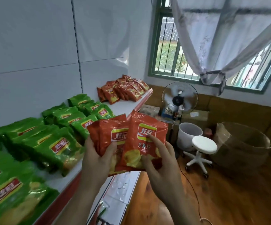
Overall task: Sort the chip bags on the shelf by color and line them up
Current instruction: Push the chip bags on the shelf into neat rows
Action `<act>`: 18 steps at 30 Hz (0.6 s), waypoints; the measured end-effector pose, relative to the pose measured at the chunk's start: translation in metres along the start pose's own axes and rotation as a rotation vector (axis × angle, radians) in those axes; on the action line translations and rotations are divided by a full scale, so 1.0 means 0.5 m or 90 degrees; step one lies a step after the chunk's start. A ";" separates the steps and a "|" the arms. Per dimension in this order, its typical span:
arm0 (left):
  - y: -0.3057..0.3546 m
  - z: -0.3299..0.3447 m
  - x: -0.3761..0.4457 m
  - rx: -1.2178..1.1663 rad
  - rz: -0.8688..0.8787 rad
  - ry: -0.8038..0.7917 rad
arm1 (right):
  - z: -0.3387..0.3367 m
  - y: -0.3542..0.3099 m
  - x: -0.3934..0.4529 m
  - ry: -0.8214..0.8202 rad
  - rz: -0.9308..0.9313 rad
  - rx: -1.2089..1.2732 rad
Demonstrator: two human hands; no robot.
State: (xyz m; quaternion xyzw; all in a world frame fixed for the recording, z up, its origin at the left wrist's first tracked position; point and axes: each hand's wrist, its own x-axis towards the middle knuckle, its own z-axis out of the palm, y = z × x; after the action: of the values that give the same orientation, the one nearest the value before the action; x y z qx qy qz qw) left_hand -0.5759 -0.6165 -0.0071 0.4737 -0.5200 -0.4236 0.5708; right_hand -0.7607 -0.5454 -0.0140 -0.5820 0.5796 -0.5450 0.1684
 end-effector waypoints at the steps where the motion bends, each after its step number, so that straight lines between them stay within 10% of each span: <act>1: -0.006 0.024 0.025 0.000 -0.005 -0.001 | -0.003 0.023 0.028 -0.003 0.001 -0.008; 18: -0.087 0.329 0.420 0.075 0.022 0.147 | -0.032 0.320 0.532 -0.118 -0.057 -0.058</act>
State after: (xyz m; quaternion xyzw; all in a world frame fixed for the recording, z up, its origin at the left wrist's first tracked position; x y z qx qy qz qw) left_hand -0.7180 -0.8461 -0.0078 0.5430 -0.4833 -0.3249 0.6050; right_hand -0.9231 -0.8104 -0.0240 -0.6621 0.5591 -0.4693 0.1701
